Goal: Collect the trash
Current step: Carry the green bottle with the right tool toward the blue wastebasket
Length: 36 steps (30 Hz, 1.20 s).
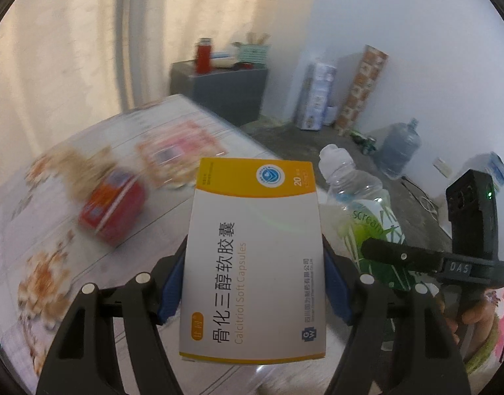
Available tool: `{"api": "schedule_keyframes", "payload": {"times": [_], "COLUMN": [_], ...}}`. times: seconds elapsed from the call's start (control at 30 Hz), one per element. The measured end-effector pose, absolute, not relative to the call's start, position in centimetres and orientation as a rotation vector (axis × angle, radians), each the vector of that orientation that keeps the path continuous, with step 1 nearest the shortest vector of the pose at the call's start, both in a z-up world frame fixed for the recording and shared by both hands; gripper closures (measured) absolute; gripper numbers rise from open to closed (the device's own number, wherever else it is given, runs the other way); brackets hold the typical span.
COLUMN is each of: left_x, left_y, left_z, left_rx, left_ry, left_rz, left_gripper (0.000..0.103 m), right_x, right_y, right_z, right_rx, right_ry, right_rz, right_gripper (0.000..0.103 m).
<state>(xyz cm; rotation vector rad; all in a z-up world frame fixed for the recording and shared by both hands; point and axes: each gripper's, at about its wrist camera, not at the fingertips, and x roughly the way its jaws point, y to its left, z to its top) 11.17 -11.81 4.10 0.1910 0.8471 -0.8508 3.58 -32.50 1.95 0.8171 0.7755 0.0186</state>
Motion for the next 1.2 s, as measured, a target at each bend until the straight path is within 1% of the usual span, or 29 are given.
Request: {"api": "schedule_keyframes", "payload": {"times": [0.33, 0.53, 0.67, 0.8, 0.97, 1.2], "left_x": [10.1, 9.8, 10.1, 10.5, 10.8, 12.1], "left_y": [-24.7, -34.3, -40.5, -46.6, -52.5, -58.7], "left_z": [4.7, 2.9, -0.3, -5.2, -11.0, -18.3], "left_rx": [0.267, 0.326, 0.374, 0.427, 0.470, 0.529], "left_ry": [0.918, 1.019, 1.142, 1.289, 1.432, 1.545], "left_rz": [-1.060, -1.145, -1.167, -1.153, -1.099, -1.008], "left_gripper": [0.033, 0.033, 0.033, 0.033, 0.033, 0.033], "right_x": [-4.5, -8.7, -10.1, -9.9, -8.3, -6.5], "right_y": [-41.9, -47.3, -50.2, -52.5, -55.3, -58.9], "right_z": [1.2, -1.1, -3.6, -6.7, -10.0, -14.4], "right_rx": [0.899, 0.935, 0.975, 1.028, 1.076, 1.124], "right_ry": [0.663, 0.654, 0.667, 0.697, 0.755, 0.882], "right_rz": [-0.203, -0.367, -0.441, -0.474, -0.487, -0.512], "right_gripper": [0.045, 0.045, 0.045, 0.045, 0.045, 0.045]}}
